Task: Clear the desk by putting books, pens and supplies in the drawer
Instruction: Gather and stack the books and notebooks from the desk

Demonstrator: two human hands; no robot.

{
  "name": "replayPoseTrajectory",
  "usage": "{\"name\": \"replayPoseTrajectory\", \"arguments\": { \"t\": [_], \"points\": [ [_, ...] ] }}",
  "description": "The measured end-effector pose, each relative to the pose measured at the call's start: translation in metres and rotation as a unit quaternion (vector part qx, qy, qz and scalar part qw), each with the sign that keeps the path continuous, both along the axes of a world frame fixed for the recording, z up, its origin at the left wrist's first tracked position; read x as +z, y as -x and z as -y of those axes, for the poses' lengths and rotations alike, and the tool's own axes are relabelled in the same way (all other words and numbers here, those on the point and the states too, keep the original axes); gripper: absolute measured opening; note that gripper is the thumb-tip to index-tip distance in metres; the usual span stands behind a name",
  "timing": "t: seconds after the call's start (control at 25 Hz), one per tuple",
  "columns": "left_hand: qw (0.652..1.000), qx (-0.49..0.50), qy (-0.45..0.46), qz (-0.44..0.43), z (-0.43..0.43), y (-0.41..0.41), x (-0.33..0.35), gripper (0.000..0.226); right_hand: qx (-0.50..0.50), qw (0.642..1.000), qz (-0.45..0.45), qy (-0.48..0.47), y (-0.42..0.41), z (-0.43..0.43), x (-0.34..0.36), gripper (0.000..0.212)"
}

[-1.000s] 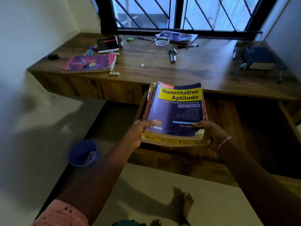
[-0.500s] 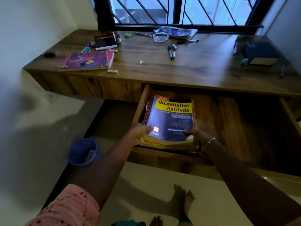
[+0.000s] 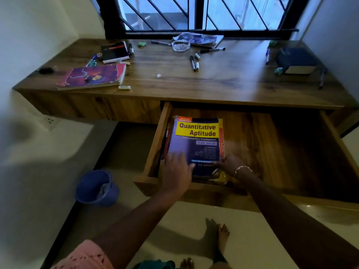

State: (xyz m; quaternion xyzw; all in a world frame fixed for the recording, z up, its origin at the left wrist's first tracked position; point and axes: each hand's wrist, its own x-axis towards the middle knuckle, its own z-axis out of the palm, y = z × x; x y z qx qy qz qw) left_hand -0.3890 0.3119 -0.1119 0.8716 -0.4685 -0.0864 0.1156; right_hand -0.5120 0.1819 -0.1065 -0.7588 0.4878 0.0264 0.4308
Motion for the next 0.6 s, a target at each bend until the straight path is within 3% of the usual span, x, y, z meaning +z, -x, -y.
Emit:
{"name": "replayPoseTrajectory", "arguments": {
  "t": [0.08,0.16,0.28,0.4,0.6],
  "points": [
    [0.99,-0.127,0.041,0.046,-0.004,0.017,-0.011,0.057,0.07,0.983,-0.099,0.136,0.013,0.002,0.007,0.047],
    [0.98,-0.183,0.034,0.07,-0.003,0.02,-0.017,0.059,0.123,0.964,-0.142,0.188,0.033,0.002,0.005,0.056],
    [0.98,-0.186,0.021,0.071,0.003,0.015,-0.017,0.061,0.169,0.945,-0.145,0.239,0.067,-0.004,-0.003,0.061],
    [0.98,-0.189,-0.005,0.068,0.016,0.009,-0.019,0.067,0.187,0.922,-0.088,0.327,0.081,-0.009,-0.005,0.066],
    [0.96,-0.251,-0.038,0.121,0.048,-0.012,-0.016,0.088,0.226,0.884,-0.12,0.39,0.068,0.021,-0.01,0.078]
  ]
}}
